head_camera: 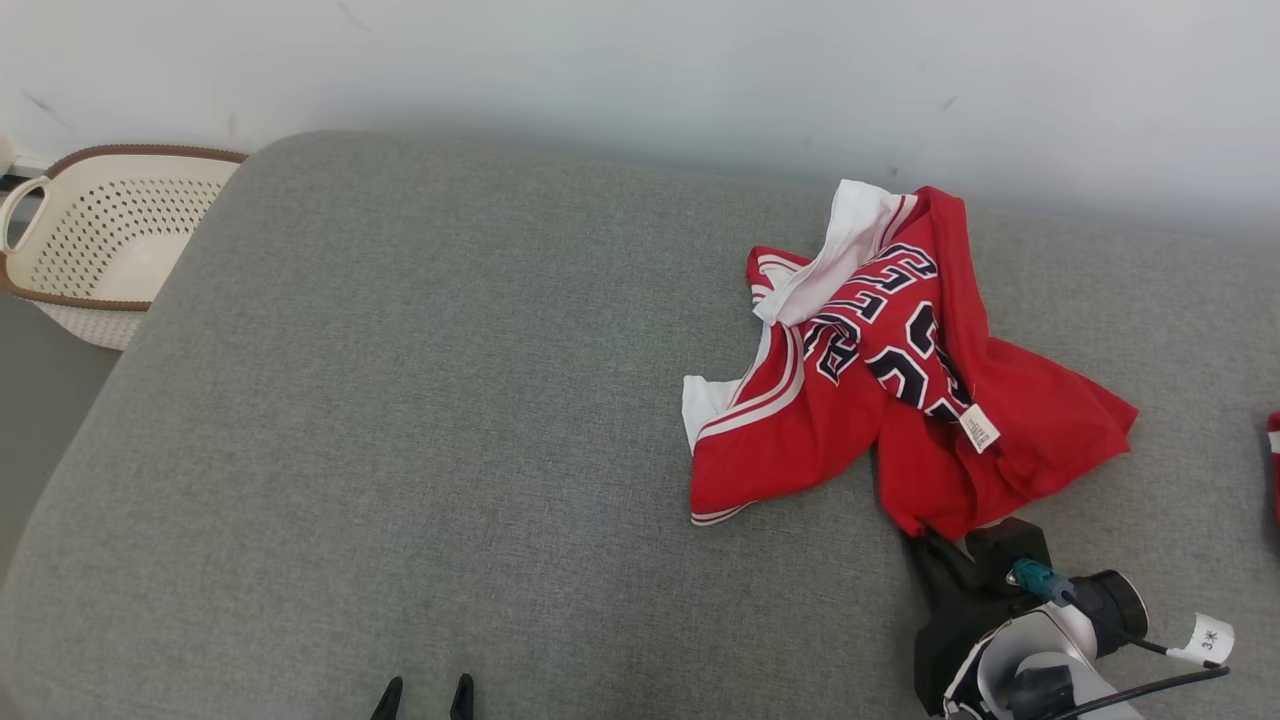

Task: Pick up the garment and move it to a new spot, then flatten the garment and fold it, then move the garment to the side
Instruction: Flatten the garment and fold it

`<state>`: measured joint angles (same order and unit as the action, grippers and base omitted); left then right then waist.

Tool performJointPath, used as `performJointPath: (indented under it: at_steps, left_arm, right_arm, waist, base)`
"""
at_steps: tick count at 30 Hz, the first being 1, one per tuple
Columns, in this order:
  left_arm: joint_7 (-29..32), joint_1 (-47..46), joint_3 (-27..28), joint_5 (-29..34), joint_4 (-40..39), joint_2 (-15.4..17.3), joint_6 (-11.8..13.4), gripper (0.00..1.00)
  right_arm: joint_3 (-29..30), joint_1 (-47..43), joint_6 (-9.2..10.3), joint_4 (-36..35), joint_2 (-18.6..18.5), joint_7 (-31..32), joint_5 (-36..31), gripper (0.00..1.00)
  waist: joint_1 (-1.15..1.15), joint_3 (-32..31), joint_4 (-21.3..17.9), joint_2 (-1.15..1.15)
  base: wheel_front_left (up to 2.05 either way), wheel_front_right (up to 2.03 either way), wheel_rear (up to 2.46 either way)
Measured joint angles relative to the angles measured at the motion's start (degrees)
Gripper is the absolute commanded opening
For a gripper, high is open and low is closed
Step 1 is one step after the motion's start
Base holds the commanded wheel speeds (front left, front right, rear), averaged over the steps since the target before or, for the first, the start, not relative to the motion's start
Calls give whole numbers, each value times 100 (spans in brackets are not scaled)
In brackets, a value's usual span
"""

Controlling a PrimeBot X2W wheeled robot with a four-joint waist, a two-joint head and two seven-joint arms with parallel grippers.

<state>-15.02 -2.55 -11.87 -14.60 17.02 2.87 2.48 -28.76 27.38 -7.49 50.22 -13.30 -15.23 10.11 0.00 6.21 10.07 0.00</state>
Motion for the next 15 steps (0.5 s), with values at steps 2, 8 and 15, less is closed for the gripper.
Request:
performJointPath:
  at_steps: [2,8,15]
  left_arm:
    - [0,-3,9,0,1,-1,14,100]
    - [0,35,108,1,79,0,13,100]
    - [0,117,157,8,102,1,-36,100]
  right_arm:
    - [46,27,0,-77,-15,9,-2,0]
    - [481,-83,0,-1107,-230,11,-18,0]
    - [977,-171,0,-2572,-600,12,-160,0]
  waist:
    - [1,0,-27,0]
    - [0,-78,-193,0]
    - [0,-240,-506,0]
  base:
    - [0,0,0]
    - [0,0,0]
    - [0,0,0]
